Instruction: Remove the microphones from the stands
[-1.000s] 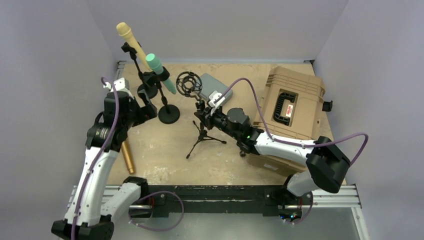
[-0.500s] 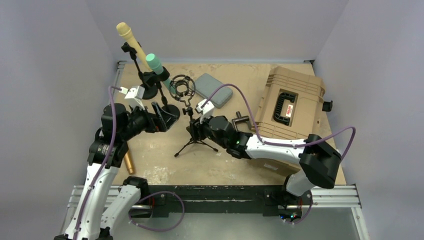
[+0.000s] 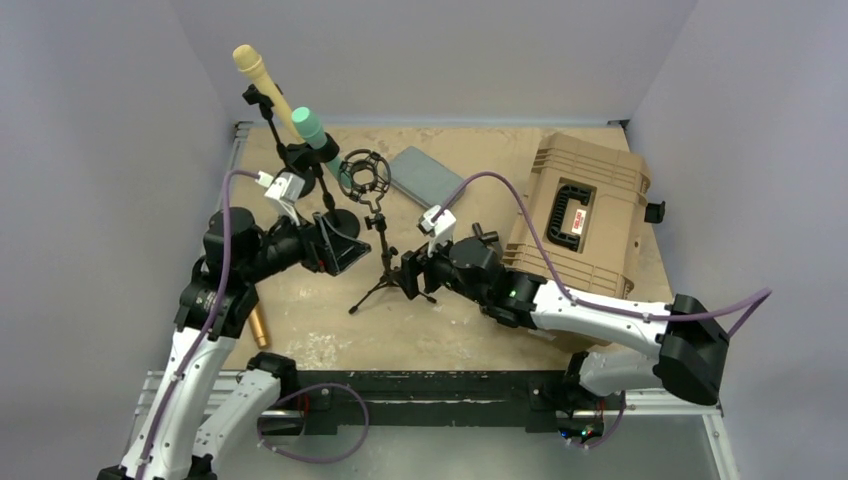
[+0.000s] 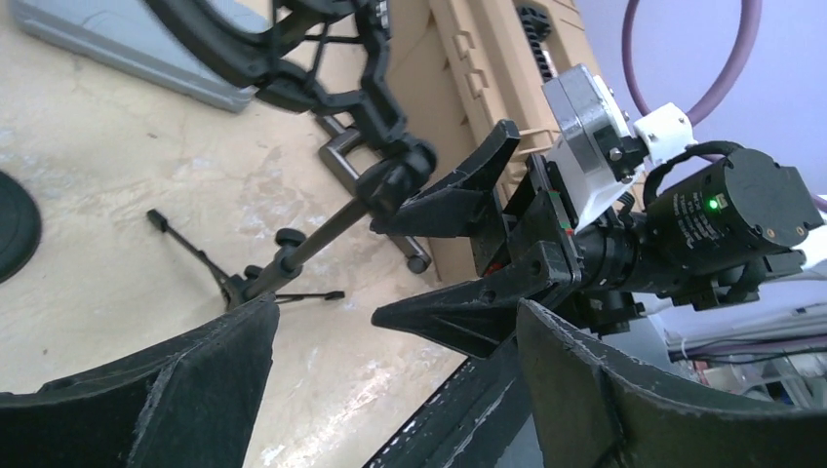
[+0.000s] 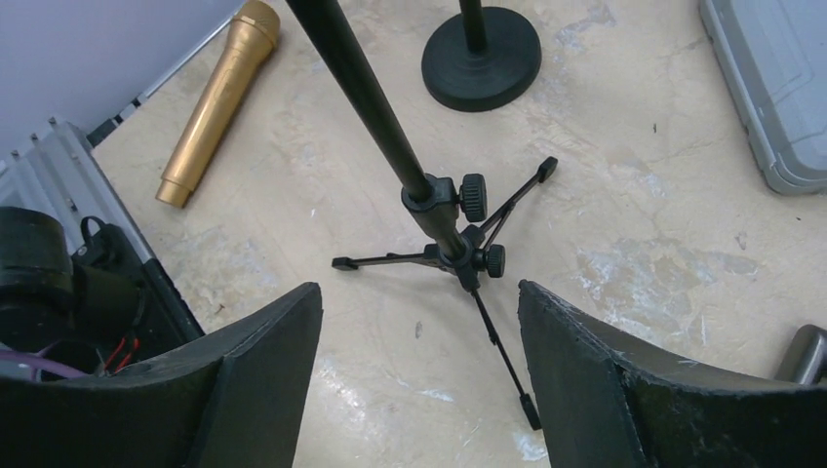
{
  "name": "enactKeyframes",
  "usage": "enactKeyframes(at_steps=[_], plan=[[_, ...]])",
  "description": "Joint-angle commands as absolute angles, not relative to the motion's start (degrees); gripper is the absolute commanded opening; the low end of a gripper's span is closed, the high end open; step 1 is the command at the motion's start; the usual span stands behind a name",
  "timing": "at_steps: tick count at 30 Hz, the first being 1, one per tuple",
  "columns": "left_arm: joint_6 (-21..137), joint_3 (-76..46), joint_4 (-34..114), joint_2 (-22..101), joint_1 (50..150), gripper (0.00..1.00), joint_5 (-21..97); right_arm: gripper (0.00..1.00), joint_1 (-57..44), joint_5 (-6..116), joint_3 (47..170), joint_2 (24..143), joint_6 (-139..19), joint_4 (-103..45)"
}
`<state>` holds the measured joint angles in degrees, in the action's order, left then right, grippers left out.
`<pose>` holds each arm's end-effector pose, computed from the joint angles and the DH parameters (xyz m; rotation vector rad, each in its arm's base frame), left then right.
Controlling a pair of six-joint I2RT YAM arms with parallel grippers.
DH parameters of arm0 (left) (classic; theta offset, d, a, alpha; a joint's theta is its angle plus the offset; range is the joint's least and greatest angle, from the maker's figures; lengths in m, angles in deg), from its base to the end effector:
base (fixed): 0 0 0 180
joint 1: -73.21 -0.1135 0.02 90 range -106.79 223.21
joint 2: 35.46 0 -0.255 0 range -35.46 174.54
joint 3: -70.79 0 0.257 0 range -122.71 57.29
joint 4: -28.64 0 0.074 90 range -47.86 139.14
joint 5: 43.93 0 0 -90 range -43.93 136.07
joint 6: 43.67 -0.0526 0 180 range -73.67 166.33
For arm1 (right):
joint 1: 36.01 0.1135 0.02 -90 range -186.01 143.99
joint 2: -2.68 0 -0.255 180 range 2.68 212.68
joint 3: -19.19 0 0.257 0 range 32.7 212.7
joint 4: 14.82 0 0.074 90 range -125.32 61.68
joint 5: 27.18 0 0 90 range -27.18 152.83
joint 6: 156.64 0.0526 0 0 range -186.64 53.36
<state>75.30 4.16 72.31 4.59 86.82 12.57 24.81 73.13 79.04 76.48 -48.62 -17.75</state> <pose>0.1558 -0.0676 0.3579 0.1654 1.9474 -1.0467 0.1636 0.2736 0.2599 -0.5844 1.8452 0.7748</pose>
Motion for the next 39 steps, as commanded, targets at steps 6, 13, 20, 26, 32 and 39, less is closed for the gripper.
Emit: enactKeyframes(at_steps=[6,13,20,26,32,39], plan=[[78.81,-0.57,62.39,11.91,90.35,0.78,10.67,0.76,9.94,48.85,80.98,72.62,-42.91,-21.96],[78.18,-1.28,62.26,15.35,92.46,0.79,10.50,0.68,3.78,29.50,91.69,83.57,-49.67,-30.22],[74.33,-2.81,68.65,15.64,93.92,0.79,13.55,0.65,2.55,23.45,97.07,92.49,-51.79,-28.56],[67.89,0.84,69.72,14.63,94.92,0.87,19.29,0.64,2.43,22.24,98.41,95.52,-53.34,-28.50],[61.86,9.19,54.34,11.99,103.99,0.78,32.21,0.62,2.42,25.47,96.24,94.28,-53.23,-28.51],[59.05,15.20,38.45,15.64,109.26,0.62,44.64,0.62,2.07,31.35,92.53,89.56,-52.90,-28.56]])
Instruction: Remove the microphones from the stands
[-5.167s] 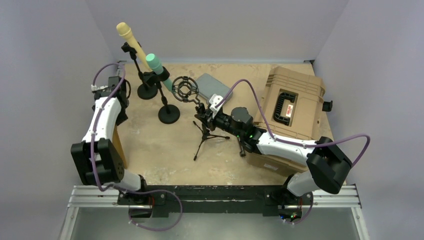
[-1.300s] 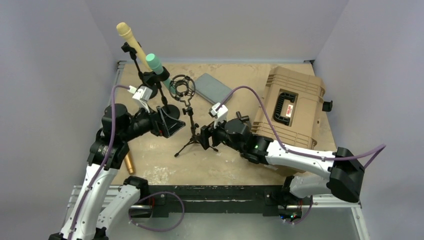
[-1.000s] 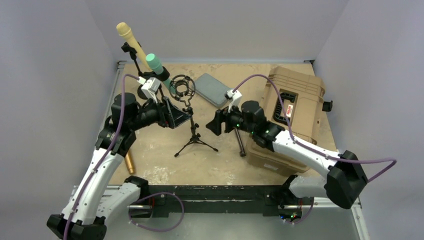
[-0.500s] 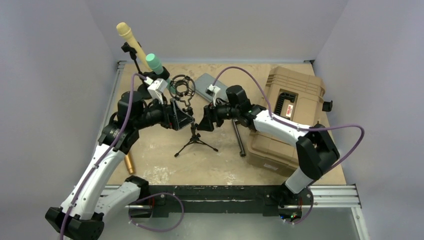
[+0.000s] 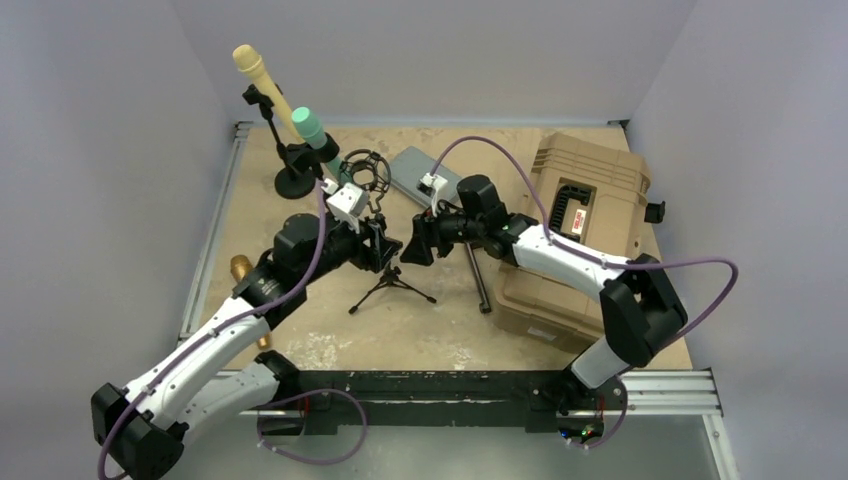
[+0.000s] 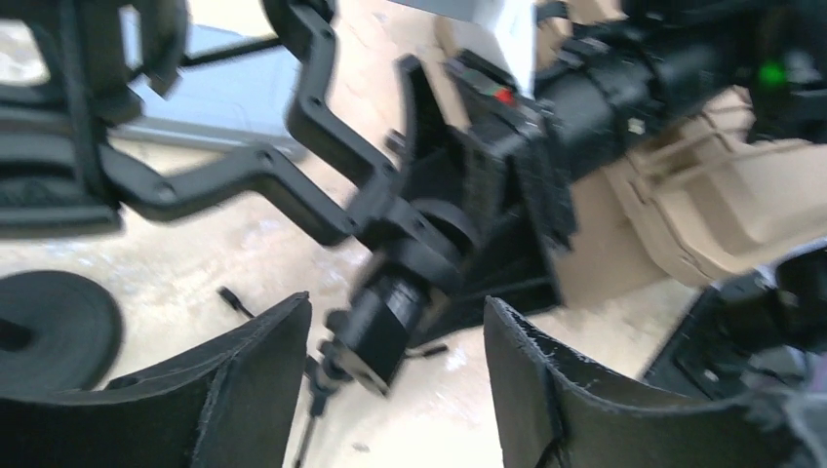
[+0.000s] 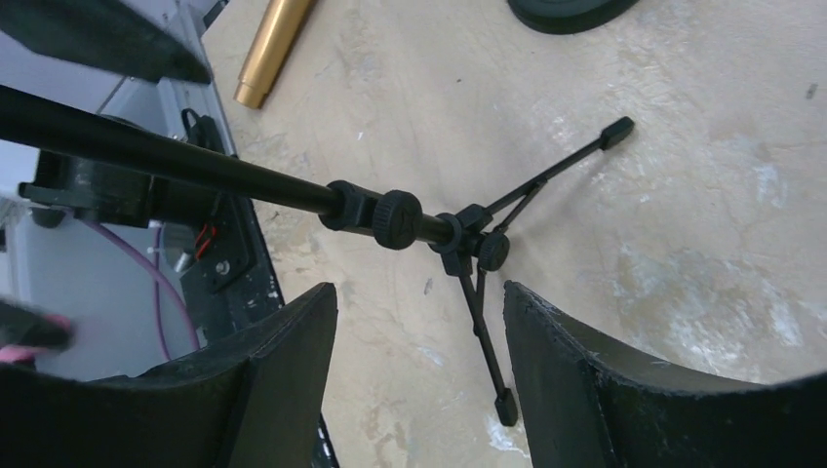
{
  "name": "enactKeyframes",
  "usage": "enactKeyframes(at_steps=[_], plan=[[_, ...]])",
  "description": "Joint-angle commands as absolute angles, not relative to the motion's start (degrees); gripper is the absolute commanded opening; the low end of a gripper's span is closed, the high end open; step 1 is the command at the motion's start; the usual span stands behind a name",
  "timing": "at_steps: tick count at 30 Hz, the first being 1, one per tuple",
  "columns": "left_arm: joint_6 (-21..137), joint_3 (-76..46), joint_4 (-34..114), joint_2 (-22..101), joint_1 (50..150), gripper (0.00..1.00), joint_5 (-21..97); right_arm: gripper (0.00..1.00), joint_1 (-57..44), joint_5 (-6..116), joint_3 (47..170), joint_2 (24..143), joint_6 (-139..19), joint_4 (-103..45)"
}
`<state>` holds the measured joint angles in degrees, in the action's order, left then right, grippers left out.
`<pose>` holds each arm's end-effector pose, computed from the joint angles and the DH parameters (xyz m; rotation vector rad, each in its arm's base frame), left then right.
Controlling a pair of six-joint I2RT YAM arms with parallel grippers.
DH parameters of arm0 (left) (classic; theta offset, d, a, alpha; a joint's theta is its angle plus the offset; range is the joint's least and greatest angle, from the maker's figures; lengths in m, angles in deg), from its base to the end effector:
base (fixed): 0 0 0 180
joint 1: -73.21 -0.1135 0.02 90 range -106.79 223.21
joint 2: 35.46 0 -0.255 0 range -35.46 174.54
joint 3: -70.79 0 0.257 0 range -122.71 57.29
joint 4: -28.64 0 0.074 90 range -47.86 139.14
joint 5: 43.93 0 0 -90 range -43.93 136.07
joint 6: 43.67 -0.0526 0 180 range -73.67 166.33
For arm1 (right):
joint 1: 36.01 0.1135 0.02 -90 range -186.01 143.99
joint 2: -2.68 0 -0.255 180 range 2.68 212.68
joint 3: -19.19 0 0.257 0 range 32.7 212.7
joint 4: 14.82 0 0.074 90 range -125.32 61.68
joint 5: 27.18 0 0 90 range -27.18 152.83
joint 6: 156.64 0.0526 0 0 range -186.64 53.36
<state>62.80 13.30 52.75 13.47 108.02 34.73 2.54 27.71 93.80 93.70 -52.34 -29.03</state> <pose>0.1810 -0.1384 0.3103 0.4464 1.8617 -0.7985 0.2719 0.2554 0.2362 -0.8469 2.0598 1.1770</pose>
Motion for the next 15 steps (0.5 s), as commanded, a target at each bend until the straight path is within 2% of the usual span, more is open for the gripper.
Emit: enactKeyframes(at_steps=[1,6,10,15], plan=[[58.90,14.87,37.98,16.66,109.44,0.60,45.13,0.62,2.13,31.99,92.25,89.07,-52.89,-28.77],[58.14,12.37,40.05,20.27,109.83,0.45,45.89,0.62,1.86,36.03,91.49,86.60,-53.77,-31.12],[54.26,10.57,47.41,19.54,109.86,0.18,42.94,0.63,1.67,33.36,91.96,86.96,-54.24,-31.04],[47.43,9.03,56.29,17.26,109.78,0.01,31.96,0.63,1.68,23.20,92.84,90.43,-54.88,-29.00]])
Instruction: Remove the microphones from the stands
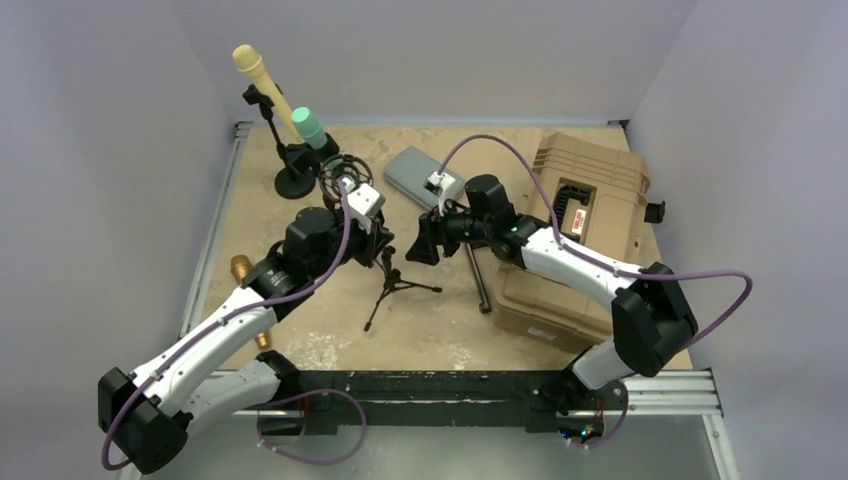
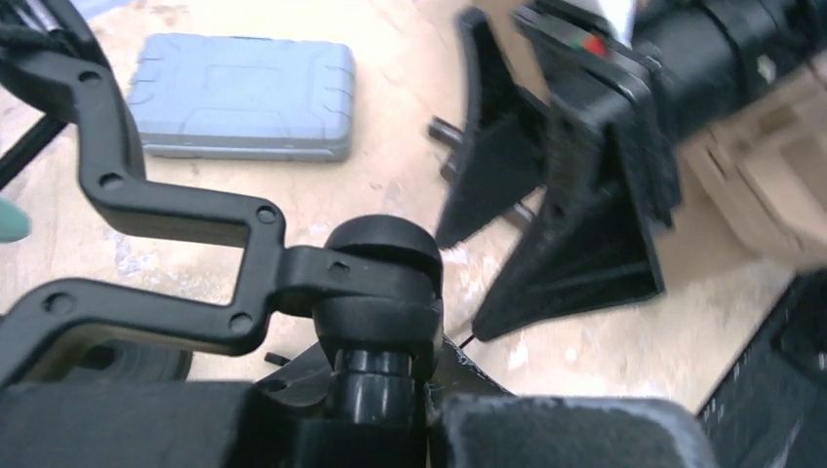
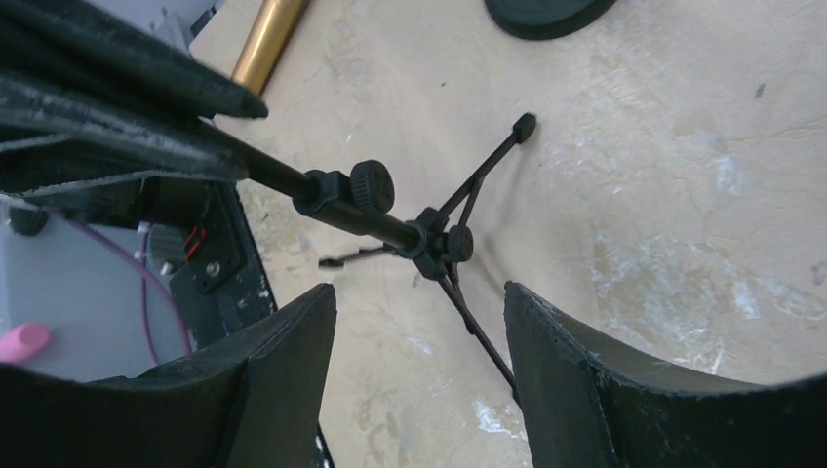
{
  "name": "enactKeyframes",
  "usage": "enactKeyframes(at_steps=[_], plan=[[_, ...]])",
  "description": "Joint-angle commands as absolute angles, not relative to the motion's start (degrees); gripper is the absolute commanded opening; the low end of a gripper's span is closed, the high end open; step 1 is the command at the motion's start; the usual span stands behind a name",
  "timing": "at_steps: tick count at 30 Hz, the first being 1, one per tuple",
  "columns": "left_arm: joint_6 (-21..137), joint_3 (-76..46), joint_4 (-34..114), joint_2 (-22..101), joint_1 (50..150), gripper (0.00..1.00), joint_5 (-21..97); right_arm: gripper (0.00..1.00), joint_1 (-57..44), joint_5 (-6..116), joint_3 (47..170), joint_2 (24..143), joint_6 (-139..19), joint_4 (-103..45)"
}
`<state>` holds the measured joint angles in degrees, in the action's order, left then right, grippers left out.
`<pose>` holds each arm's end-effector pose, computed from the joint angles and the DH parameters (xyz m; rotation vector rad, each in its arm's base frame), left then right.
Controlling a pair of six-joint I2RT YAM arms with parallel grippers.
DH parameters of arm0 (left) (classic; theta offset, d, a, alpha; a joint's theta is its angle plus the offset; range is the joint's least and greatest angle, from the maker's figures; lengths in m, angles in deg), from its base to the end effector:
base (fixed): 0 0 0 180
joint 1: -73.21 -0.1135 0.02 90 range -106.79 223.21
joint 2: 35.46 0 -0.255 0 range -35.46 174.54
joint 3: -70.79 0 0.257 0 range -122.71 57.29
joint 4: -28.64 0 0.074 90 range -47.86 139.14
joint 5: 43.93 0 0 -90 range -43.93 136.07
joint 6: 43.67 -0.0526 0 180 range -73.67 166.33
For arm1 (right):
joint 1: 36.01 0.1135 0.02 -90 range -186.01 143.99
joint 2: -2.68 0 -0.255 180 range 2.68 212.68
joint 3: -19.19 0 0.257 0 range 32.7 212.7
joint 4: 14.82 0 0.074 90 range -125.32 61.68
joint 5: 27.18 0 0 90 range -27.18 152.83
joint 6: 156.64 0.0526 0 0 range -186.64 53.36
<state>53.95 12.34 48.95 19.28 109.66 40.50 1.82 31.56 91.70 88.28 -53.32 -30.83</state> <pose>0.1983 -0.1528 0.3023 0.5411 1.8275 -0.6185 0.2634 0.2391 0.2517 -0.8060 2.0362 1.0937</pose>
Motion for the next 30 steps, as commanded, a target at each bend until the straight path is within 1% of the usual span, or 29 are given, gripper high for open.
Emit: enactKeyframes(at_steps=[1,4,8,11,13,15,16,17,21,24,25,30], plan=[[46.72,8.80,57.60,16.94,109.75,0.00,30.22,0.62,1.67,21.29,93.31,91.66,-55.33,-28.95],[40.58,8.61,61.42,16.78,109.68,0.00,24.48,0.60,1.70,18.74,94.64,94.36,-55.51,-28.55],[33.77,8.19,65.93,17.98,109.23,0.00,17.77,0.60,1.64,14.91,95.04,96.39,-56.37,-27.17],[33.13,9.00,65.71,17.45,106.78,0.00,13.07,0.61,1.74,10.43,94.87,97.25,-57.10,-24.95],[34.56,10.35,64.22,16.42,105.99,0.02,12.59,0.61,1.76,8.23,95.14,97.84,-57.63,-24.41],[36.24,11.41,63.72,15.45,105.98,0.15,13.84,0.61,1.79,7.27,96.13,98.79,-57.68,-24.46],[37.38,11.56,63.71,15.13,105.94,0.25,14.87,0.61,1.95,7.56,96.60,99.29,-57.65,-24.57],[38.53,11.33,64.22,14.94,105.99,0.37,16.40,0.61,2.09,8.25,97.04,99.80,-57.74,-24.90],[41.26,10.25,66.92,13.24,105.99,0.58,18.91,0.61,2.63,6.21,98.45,102.16,-57.82,-25.32],[43.64,11.23,67.57,9.51,106.08,0.69,19.34,0.61,2.80,3.34,98.62,102.98,-56.07,-23.06],[44.41,11.64,67.87,8.13,106.02,0.71,19.34,0.61,2.82,2.70,98.95,103.35,-55.67,-22.71],[48.67,12.30,69.98,3.04,106.07,0.72,19.64,0.59,3.87,0.69,99.45,104.72,-54.29,-21.34]])
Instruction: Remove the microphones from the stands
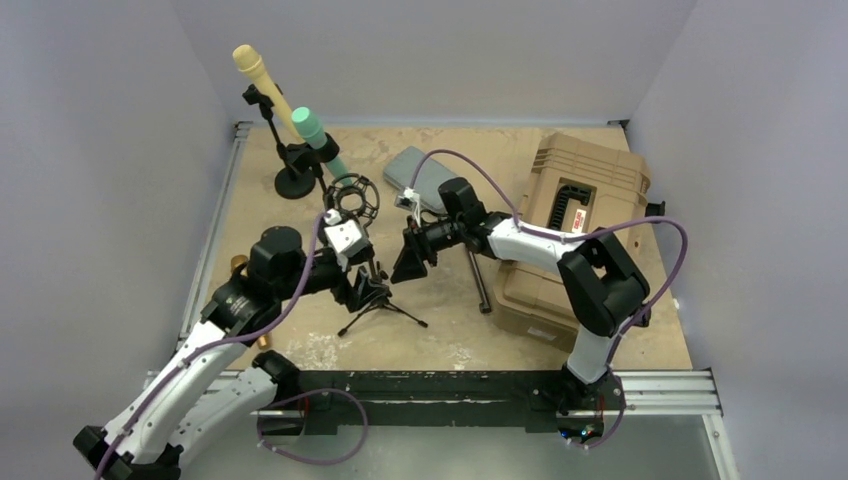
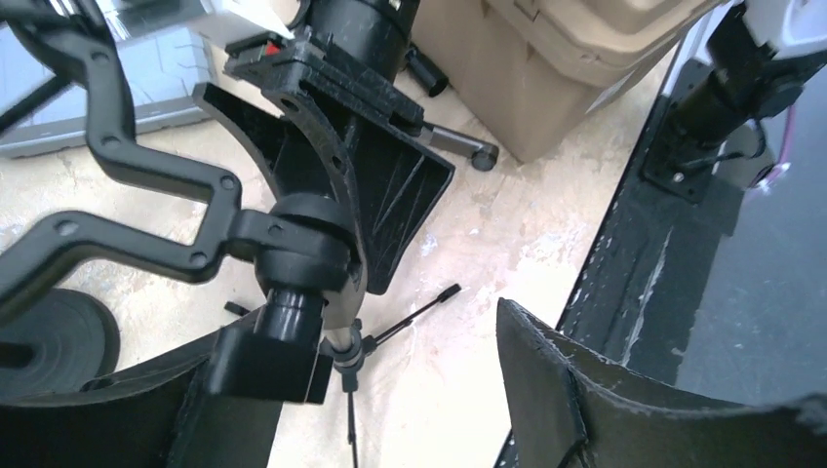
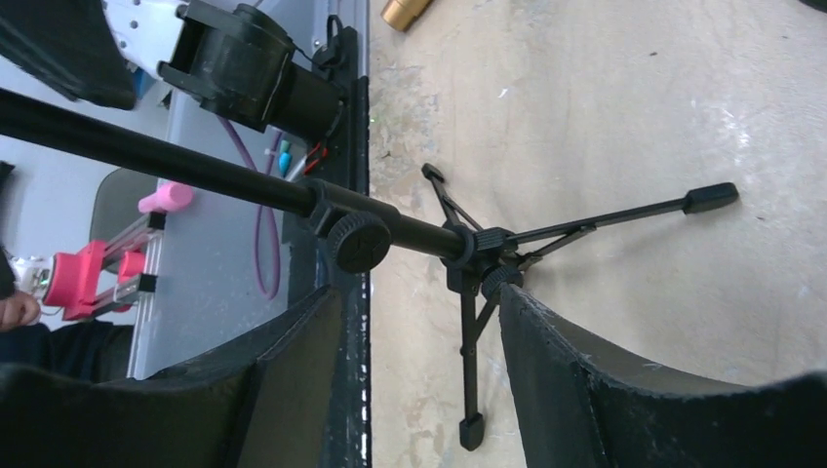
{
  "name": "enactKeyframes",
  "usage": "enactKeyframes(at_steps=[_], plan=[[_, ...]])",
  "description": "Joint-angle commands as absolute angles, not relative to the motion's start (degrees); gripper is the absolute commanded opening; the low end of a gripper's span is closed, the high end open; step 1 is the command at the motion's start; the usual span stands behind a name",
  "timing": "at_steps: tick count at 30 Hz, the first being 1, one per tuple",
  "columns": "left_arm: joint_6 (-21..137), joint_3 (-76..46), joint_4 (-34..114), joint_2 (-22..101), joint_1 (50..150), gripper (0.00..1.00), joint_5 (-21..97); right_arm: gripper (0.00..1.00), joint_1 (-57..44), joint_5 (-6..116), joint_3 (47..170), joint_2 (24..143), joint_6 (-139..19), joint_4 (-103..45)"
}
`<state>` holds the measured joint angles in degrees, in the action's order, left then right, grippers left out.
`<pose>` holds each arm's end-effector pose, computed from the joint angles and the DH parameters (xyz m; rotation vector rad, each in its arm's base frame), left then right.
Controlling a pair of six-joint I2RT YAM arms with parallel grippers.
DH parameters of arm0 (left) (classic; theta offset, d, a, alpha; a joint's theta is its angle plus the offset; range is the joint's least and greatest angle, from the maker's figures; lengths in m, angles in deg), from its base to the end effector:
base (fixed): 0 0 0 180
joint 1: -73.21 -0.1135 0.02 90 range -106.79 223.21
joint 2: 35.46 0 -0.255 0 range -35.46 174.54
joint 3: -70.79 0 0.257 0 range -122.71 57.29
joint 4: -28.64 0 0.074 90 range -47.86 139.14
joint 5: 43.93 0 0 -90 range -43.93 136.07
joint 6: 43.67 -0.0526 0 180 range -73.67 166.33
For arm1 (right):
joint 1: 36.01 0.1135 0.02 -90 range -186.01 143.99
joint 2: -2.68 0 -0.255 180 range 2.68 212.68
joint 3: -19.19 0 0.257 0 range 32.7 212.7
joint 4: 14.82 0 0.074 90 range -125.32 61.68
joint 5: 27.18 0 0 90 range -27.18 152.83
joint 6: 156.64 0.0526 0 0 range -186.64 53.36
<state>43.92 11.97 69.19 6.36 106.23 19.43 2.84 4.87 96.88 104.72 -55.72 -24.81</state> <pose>0.1437 -0.1215 0.3103 0.9043 1.8114 -0.8028 0.2769 0.2803 0.1994 -1.1414 1.9564 1.5750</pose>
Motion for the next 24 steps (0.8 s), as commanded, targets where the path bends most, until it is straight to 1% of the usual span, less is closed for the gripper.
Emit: enactKeyframes(at_steps=[1,6,8,11,14,18,21,24], plan=[[49.54,12.13,70.60,2.59,106.05,0.72,19.51,0.59,4.21,0.19,99.49,104.94,-54.11,-21.10],[54.17,10.00,72.89,1.14,106.07,0.72,18.83,0.58,5.84,-1.10,99.55,105.60,-52.60,-18.90],[56.29,8.93,73.20,0.58,106.07,0.72,20.60,0.57,5.98,-1.36,99.72,106.16,-50.77,-17.17],[57.75,7.18,73.88,-0.37,106.07,0.69,21.66,0.55,6.06,-2.55,99.71,107.18,-47.67,-13.62],[59.45,6.36,73.60,-1.73,106.00,0.67,25.34,0.50,6.05,-3.32,100.03,107.67,-46.08,-12.06],[62.31,7.18,71.42,-2.76,106.07,0.66,28.39,0.46,6.06,-4.40,100.55,108.20,-45.77,-11.89],[63.38,7.58,70.63,-1.34,106.05,0.66,28.80,0.40,5.94,-5.57,101.22,108.96,-45.92,-11.72],[63.65,8.09,70.20,-0.15,106.01,0.66,28.35,0.39,5.91,-5.97,102.08,109.32,-47.19,-12.78]])
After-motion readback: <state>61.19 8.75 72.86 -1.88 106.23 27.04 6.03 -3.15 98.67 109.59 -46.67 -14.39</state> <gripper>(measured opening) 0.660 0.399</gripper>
